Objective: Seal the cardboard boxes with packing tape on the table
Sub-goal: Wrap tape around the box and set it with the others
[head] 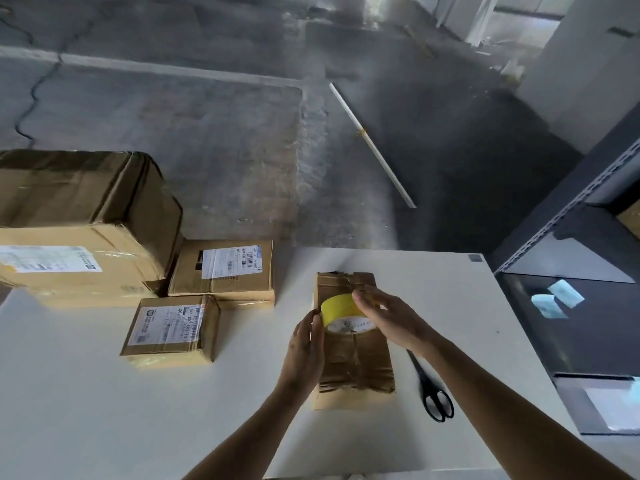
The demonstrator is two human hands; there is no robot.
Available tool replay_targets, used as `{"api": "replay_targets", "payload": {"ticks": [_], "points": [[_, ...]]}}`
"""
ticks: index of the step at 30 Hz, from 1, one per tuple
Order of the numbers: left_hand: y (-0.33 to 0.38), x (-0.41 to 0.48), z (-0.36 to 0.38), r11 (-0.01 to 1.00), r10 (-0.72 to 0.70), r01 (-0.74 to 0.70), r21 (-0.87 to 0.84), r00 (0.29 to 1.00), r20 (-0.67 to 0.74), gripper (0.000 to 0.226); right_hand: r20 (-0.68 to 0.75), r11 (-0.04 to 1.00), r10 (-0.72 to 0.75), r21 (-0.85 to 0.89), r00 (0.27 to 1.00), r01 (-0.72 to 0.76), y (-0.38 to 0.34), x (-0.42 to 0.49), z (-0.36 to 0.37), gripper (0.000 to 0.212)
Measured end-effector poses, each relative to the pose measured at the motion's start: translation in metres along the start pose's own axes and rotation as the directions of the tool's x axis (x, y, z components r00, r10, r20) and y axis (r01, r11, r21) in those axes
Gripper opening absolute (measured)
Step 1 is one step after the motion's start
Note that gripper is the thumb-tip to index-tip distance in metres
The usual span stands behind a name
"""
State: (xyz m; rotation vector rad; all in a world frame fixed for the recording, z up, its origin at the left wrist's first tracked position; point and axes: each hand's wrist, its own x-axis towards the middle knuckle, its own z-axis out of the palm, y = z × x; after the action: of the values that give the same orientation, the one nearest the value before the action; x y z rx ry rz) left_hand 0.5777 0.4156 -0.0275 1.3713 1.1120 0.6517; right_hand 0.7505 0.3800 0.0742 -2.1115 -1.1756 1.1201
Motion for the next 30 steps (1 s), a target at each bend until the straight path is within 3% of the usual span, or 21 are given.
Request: {"api": "replay_targets", "payload": {"ticks": [5,8,12,17,24,27,30], "points": [[0.031,0.004,-0.021,0.992,0.036,-0.012,-0.129,0.982,0.187,0.044,0.004,0.997,-0.045,0.065,0.999,0.045,-0.011,-0.005,0.010,0.061],[0.034,0.017,-0.032,0.990,0.124,-0.137,0.021,0.945,0.304,0.070,-0.004,0.995,-0.038,0.097,0.999,0.038,-0.016,-0.006,0.017,0.063],[0.041,0.040,-0.046,0.959,0.055,-0.152,0.239,0.927,0.371,0.092,0.011,0.990,0.005,0.142,1.000,-0.007,-0.016,-0.007,0.032,0.078],[0.042,0.058,-0.055,0.868,-0.028,-0.172,0.466,0.919,0.393,0.099,-0.002,0.966,0.061,0.253,0.998,-0.058,-0.017,-0.008,0.045,0.081],[0.045,0.068,-0.054,0.824,-0.052,-0.232,0.517,0.878,0.477,0.105,-0.056,0.955,0.091,0.289,0.994,-0.071,-0.017,-0.017,0.048,0.074],[0.047,0.071,-0.052,0.795,-0.056,-0.257,0.550,0.872,0.487,0.108,-0.031,0.967,0.108,0.236,0.994,-0.097,-0.017,-0.019,0.044,0.076],[0.047,0.064,-0.050,0.708,-0.028,-0.275,0.651,0.910,0.415,0.116,-0.009,0.987,0.108,0.122,0.994,-0.106,-0.022,-0.020,0.036,0.075]]}}
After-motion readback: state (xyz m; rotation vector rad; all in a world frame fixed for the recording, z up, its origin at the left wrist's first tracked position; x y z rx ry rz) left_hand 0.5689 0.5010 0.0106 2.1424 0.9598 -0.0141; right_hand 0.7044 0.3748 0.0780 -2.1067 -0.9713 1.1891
